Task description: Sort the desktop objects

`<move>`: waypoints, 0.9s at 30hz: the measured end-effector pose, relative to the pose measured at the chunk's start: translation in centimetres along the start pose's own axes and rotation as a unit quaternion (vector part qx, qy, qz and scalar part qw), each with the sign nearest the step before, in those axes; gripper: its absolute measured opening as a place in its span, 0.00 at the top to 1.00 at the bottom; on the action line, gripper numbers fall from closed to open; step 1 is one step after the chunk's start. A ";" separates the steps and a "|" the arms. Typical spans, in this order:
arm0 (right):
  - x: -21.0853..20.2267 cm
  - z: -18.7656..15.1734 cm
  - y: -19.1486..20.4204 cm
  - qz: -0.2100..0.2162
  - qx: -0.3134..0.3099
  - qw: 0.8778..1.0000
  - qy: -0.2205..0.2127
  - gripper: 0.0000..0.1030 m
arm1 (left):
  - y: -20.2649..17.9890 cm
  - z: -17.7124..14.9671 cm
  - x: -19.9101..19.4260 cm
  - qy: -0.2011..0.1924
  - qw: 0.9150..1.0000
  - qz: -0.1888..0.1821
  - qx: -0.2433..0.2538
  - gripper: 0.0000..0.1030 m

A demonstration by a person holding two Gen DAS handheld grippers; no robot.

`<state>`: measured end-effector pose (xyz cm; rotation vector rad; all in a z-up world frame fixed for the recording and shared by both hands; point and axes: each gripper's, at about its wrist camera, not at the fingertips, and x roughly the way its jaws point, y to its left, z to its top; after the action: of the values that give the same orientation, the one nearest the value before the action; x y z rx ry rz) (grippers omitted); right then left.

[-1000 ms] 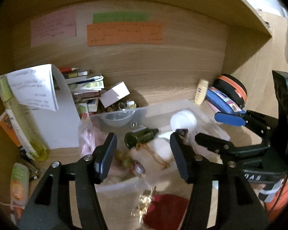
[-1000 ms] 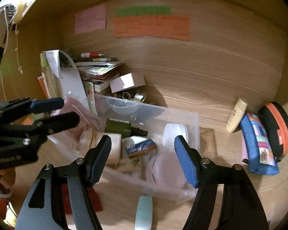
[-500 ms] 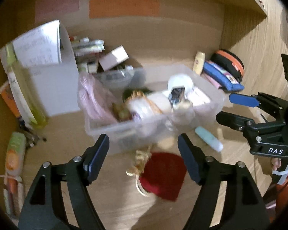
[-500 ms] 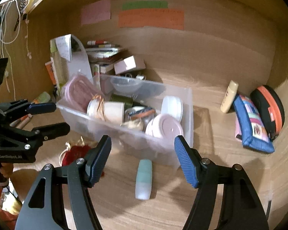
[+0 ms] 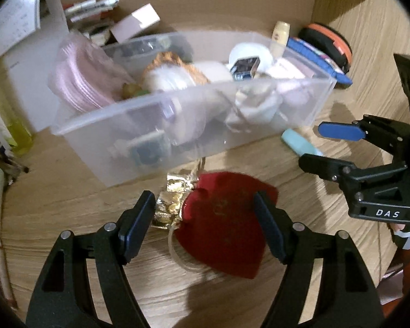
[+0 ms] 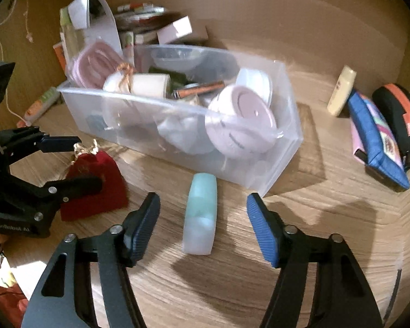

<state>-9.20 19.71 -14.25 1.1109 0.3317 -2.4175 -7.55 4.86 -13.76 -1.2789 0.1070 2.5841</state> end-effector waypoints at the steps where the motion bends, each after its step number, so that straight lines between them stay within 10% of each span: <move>1: 0.3 0.0 0.0 0.002 -0.001 1.000 0.006 0.49 | 0.0 0.0 0.1 0.002 1.000 0.000 0.001 0.29; 8: 1.6 -0.2 -0.1 0.013 0.001 1.000 0.021 0.78 | -0.3 0.1 0.1 -0.008 1.000 -0.007 0.006 0.51; 13: 1.5 -0.2 0.2 0.020 -0.004 1.000 0.019 0.78 | 0.0 0.2 -0.1 -0.012 1.000 -0.019 0.001 0.70; 27: -3.7 0.8 2.4 0.058 -0.019 0.997 -0.050 0.78 | 1.0 0.0 -2.9 -0.049 0.998 -0.014 -0.026 0.81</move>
<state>-6.38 18.43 -10.97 0.9621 0.2709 -2.3456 -6.14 3.31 -11.45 -1.1587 0.0042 2.6356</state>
